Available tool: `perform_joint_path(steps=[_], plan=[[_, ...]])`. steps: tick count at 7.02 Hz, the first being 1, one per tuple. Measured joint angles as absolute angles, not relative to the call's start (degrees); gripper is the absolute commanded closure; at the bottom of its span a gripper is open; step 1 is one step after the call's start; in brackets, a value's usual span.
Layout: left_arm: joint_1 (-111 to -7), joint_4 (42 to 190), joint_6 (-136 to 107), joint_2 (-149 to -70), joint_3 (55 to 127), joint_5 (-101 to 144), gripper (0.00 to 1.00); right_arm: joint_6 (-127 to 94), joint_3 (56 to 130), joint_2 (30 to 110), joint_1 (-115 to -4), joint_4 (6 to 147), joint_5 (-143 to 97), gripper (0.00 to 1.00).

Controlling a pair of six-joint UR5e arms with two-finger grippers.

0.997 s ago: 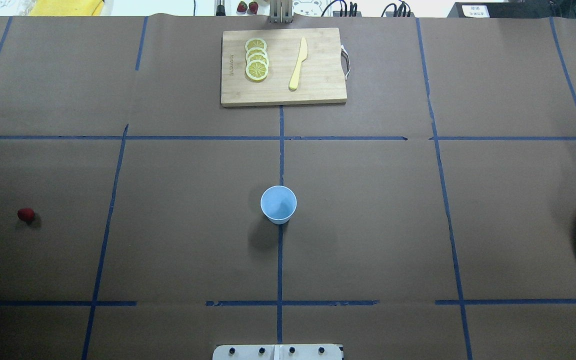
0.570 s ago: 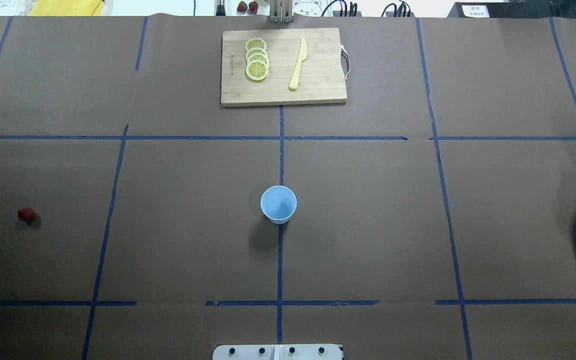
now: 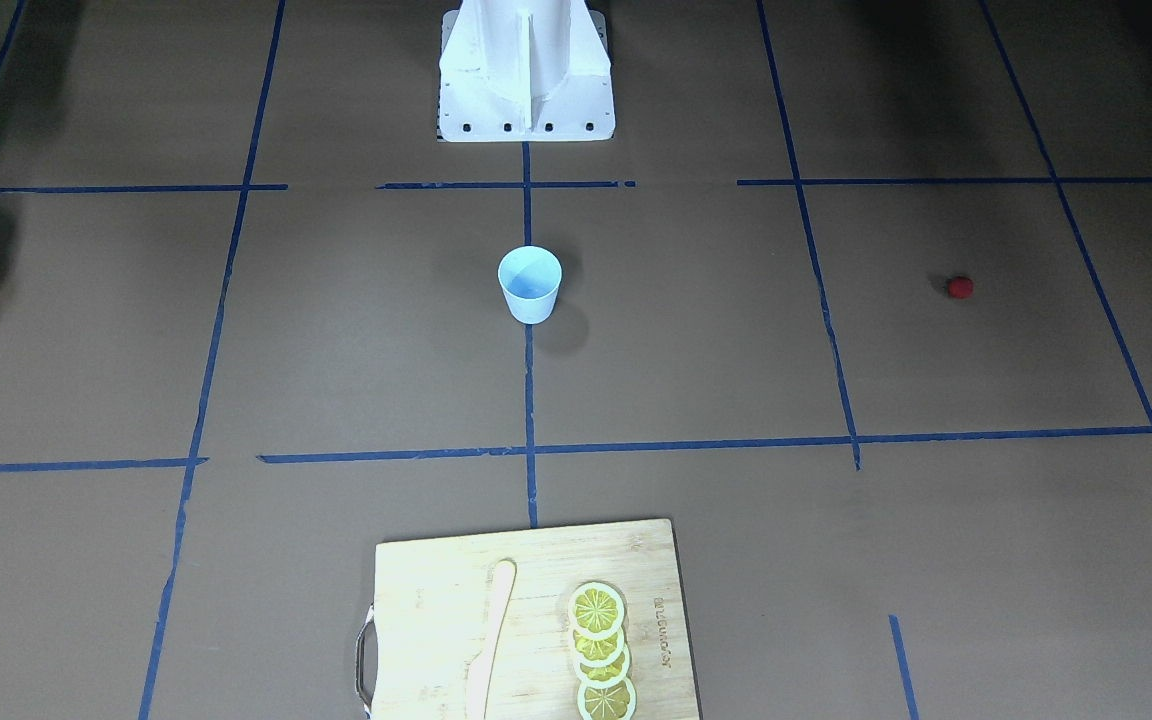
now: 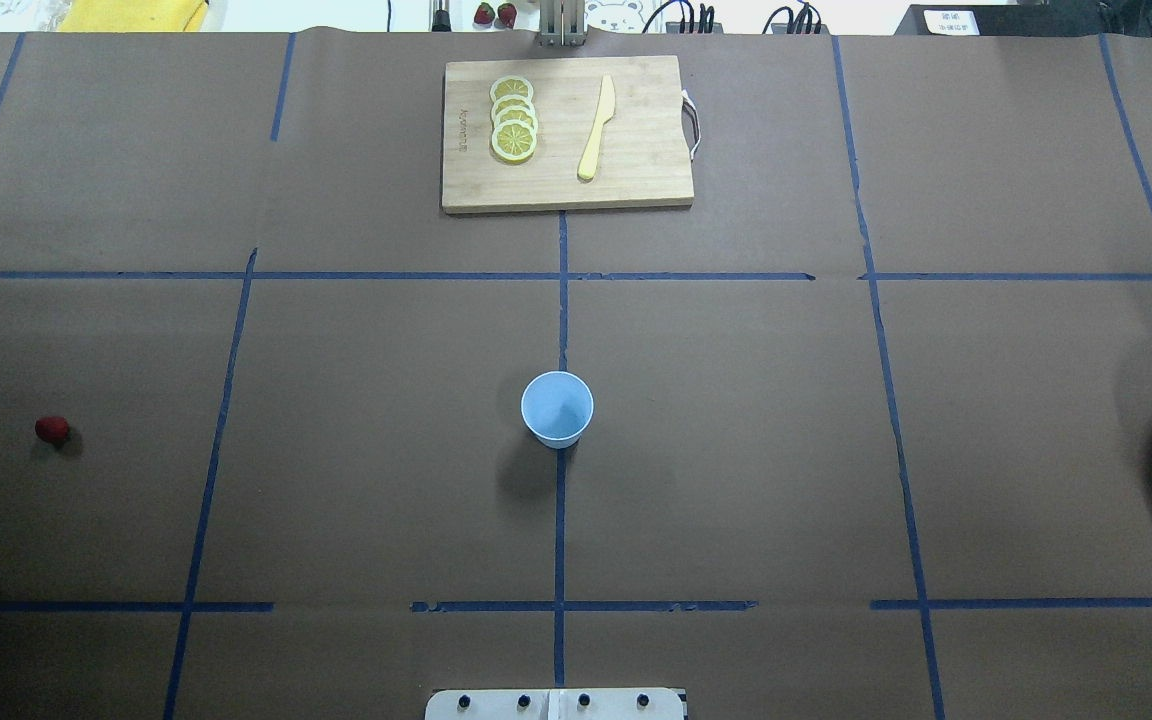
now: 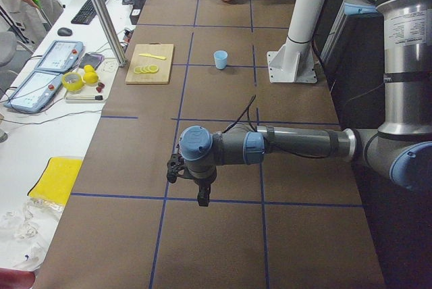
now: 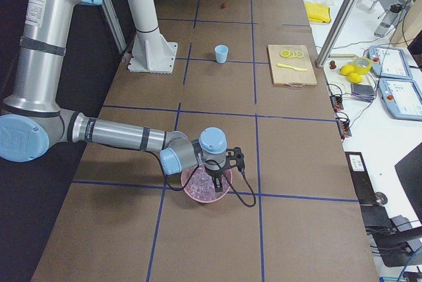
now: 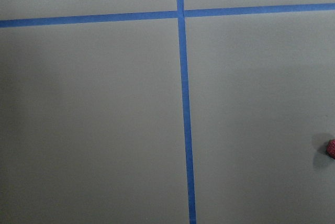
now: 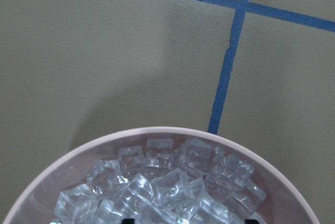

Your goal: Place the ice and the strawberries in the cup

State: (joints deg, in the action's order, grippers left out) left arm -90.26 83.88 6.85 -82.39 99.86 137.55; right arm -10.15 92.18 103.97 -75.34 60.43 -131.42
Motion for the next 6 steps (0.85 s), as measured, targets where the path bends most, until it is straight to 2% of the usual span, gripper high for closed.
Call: perform_joint_path(steps=[1,2,6], plan=[[-90.3,83.9,6.9,-82.4,99.8,137.6,0.00,-10.1,92.2,104.3,-75.3,60.4,-131.4,0.90],[-90.3,83.9,6.9,-82.4,99.8,137.5,0.00,-10.0,92.4,104.5,-75.3,60.4,-131.4,0.97],[-90.3,83.9,6.9,-82.4,99.7,137.5,0.00,-10.1,95.5,102.9,-76.5,62.4,-131.8,0.97]])
